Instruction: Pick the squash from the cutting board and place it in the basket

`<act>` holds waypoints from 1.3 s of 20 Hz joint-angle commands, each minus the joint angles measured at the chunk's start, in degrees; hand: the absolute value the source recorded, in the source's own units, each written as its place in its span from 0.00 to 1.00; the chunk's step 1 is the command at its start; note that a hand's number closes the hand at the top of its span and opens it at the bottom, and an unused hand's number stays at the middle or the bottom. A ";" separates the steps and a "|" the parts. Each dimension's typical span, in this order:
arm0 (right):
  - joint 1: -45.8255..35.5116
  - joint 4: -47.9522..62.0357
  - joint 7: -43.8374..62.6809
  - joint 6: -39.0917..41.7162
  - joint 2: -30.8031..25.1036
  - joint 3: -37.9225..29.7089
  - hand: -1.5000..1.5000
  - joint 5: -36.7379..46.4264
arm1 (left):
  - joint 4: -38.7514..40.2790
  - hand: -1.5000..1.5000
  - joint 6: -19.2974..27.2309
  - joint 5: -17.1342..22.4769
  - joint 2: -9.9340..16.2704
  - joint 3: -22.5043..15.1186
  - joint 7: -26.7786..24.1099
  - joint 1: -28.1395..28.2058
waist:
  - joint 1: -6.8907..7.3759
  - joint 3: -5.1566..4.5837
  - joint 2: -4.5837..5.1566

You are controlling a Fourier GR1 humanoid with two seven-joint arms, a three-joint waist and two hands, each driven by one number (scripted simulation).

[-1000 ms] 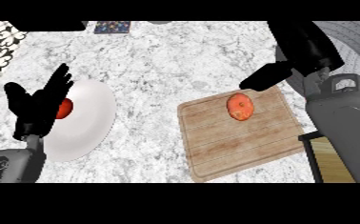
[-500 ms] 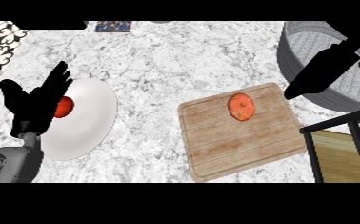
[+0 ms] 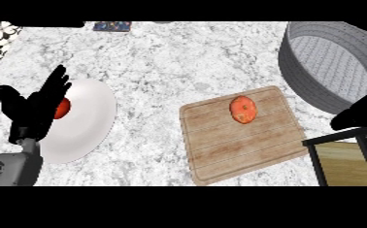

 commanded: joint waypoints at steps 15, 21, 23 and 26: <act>15.02 -4.05 -11.03 -11.14 10.56 3.48 0.00 15.73 | -1.05 0.50 -0.50 0.44 -0.48 0.01 0.94 -0.76 | 0.06 2.99 1.38; 16.85 -0.33 -15.67 -16.55 13.74 5.78 0.00 19.26 | -1.49 0.50 -0.68 0.27 -0.11 0.28 0.29 -0.75 | 0.59 3.00 1.64; 17.73 2.24 -17.26 -17.47 14.11 8.45 0.00 22.53 | -1.36 0.50 -0.83 0.29 -0.46 -0.11 0.65 -1.07 | 1.09 2.90 1.68; 20.03 8.06 -22.98 -19.56 14.43 10.56 0.00 26.08 | 0.18 0.50 0.52 -1.17 -1.65 -0.88 0.10 -1.75 | 1.00 2.86 1.85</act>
